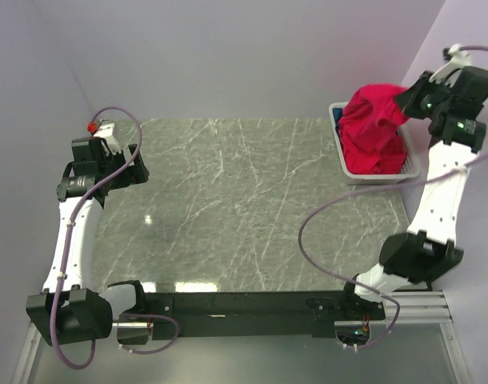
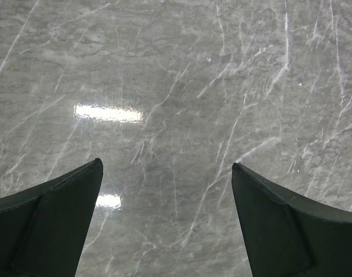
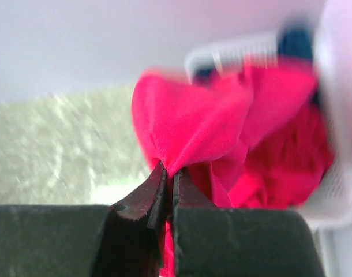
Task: Fold and stack the t-shirts
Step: Grab the tshirt from the pile, then move the tshirt to the center of the board
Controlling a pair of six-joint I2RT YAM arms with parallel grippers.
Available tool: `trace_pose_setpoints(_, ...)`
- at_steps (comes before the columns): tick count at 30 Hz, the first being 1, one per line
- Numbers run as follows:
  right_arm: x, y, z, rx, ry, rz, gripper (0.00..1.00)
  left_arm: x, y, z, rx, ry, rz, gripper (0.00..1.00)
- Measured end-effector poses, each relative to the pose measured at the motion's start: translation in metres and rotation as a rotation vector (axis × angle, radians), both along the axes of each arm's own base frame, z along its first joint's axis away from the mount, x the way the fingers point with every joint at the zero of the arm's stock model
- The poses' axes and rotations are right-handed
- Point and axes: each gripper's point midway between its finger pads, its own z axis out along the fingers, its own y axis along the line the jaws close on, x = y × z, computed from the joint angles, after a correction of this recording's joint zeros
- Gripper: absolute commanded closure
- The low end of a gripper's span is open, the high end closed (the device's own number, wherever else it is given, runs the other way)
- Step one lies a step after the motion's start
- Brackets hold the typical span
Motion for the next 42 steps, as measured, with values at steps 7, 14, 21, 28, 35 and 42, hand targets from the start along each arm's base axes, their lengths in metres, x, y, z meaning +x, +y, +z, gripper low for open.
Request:
trace_pose_setpoints(7,-0.049,0.038,0.146,-0.092,-0.404,0.061,1.00,-0.001,0.000,0.005,-0.001,-0.014,0.002,0.01)
trace_pose_setpoints(14,-0.074,0.078,0.224,-0.057,-0.646,0.169,1.00,0.003,-0.001,0.018,-0.011,-0.046,0.013,0.01)
trace_pose_setpoints(21,-0.119,0.144,0.289,0.004,-0.859,0.356,1.00,0.003,0.000,0.030,-0.019,-0.076,0.028,0.00)
trace_pose_setpoints(28,-0.189,0.222,0.323,0.064,-1.008,0.596,1.00,0.004,0.002,0.042,-0.024,-0.099,0.059,0.01)
trace_pose_setpoints(35,-0.195,0.259,0.284,0.126,-0.942,0.680,0.81,0.005,0.001,0.047,-0.015,-0.093,0.037,0.01)
trace_pose_setpoints(42,-0.128,0.311,0.115,0.140,-0.512,0.753,0.11,-0.002,-0.013,0.046,-0.015,-0.087,-0.076,0.01)
